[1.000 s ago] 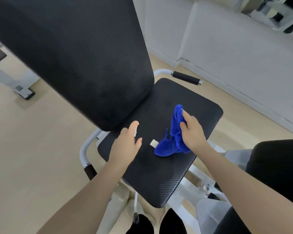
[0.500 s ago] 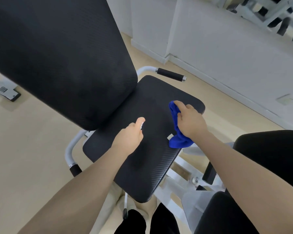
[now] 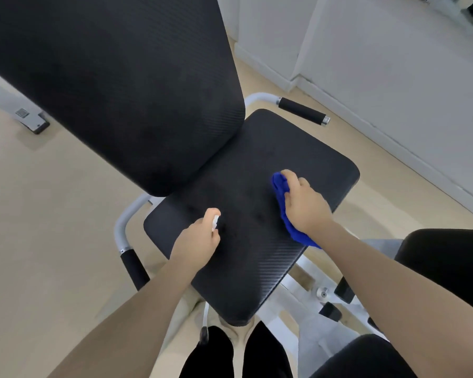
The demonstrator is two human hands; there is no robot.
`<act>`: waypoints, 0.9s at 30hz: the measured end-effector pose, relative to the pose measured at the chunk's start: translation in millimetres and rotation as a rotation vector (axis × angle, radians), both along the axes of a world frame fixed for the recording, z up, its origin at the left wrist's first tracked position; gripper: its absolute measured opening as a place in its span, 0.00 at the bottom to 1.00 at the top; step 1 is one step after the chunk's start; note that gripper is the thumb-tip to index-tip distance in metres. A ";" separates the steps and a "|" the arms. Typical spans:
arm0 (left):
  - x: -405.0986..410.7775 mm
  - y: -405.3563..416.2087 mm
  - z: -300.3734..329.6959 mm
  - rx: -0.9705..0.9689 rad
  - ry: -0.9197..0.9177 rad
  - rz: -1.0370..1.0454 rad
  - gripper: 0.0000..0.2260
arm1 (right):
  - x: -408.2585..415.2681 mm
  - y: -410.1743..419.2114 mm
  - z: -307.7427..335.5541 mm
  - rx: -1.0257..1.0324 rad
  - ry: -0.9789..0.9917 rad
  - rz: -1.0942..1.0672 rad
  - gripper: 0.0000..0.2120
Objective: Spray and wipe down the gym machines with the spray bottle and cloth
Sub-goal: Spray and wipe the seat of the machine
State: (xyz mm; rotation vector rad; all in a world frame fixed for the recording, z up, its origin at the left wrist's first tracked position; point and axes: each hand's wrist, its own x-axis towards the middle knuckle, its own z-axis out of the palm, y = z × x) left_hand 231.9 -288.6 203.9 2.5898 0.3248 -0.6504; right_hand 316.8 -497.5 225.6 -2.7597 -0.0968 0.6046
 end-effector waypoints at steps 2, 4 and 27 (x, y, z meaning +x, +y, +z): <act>-8.8 7.0 -6.5 -0.043 -0.007 0.032 0.22 | -13.3 23.1 -9.9 0.016 0.017 0.200 0.20; -20.4 23.9 -13.6 -0.050 -0.019 0.108 0.30 | -26.0 52.2 -23.4 -0.021 0.033 0.362 0.21; -25.8 98.3 -66.9 -0.223 0.011 0.194 0.37 | -31.6 185.2 -84.4 -0.124 -0.092 0.584 0.25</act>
